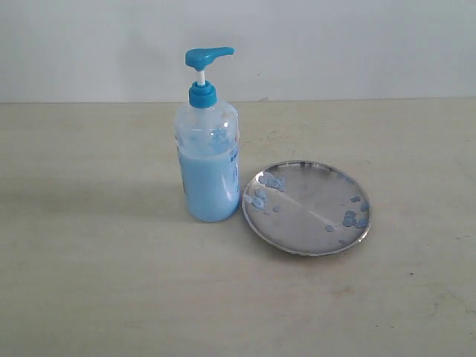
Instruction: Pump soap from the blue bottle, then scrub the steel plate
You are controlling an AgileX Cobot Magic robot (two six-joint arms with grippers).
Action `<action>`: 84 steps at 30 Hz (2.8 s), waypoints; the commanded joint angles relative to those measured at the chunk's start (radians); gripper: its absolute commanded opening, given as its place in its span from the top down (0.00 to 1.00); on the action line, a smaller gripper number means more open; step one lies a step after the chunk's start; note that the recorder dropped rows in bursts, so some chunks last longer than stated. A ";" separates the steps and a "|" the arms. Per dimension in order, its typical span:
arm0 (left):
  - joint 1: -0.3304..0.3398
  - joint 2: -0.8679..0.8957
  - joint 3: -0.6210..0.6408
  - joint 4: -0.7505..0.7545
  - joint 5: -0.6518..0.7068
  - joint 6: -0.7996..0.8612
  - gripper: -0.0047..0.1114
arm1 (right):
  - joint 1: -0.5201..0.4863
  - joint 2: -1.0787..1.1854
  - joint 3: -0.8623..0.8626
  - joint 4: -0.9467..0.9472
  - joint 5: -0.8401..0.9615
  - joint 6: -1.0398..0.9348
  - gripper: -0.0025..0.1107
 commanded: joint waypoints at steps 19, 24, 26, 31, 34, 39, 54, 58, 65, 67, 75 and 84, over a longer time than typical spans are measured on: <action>-0.007 -0.007 0.003 0.000 0.006 -0.005 0.92 | -0.153 -0.005 0.000 -0.040 -0.123 -0.155 0.98; -0.007 -0.007 0.003 0.000 0.006 -0.005 0.92 | -0.153 -0.005 0.000 -0.040 -0.123 -0.155 0.98; -0.007 -0.007 0.003 0.000 0.006 -0.005 0.92 | -0.153 -0.005 0.000 -0.040 -0.123 -0.155 0.98; -0.007 -0.019 0.003 0.000 0.006 -0.005 0.92 | -0.153 -0.005 0.000 -0.040 -0.123 -0.155 0.98; -0.007 -0.186 0.003 0.000 0.095 0.097 0.92 | -0.153 -0.005 0.000 -0.040 -0.123 -0.155 0.98; -0.005 -0.179 -0.029 0.046 -0.095 0.005 0.92 | -0.153 -0.005 0.000 -0.040 -0.138 -0.154 0.98; -0.079 -0.183 -0.031 -0.025 -0.072 0.449 0.92 | -0.153 -0.005 0.000 -0.040 -0.138 -0.154 0.98; -0.089 -0.183 0.003 -0.041 -0.101 0.514 0.92 | -0.153 -0.005 0.000 -0.040 -0.138 -0.154 0.98; -0.089 -0.183 -0.058 -0.062 -0.288 0.320 0.92 | -0.153 -0.005 0.000 -0.040 -0.138 -0.154 0.98; -0.089 -0.183 -0.071 -0.069 -0.342 0.256 0.92 | -0.153 -0.005 0.000 -0.040 -0.138 -0.154 0.98; -0.089 -0.183 -0.050 -0.453 -0.475 0.669 0.92 | -0.153 -0.005 0.000 -0.040 -0.142 -0.154 0.98; -0.088 -0.183 0.003 -1.301 -0.135 1.618 0.92 | -0.153 -0.005 0.000 -0.040 -0.142 -0.154 0.98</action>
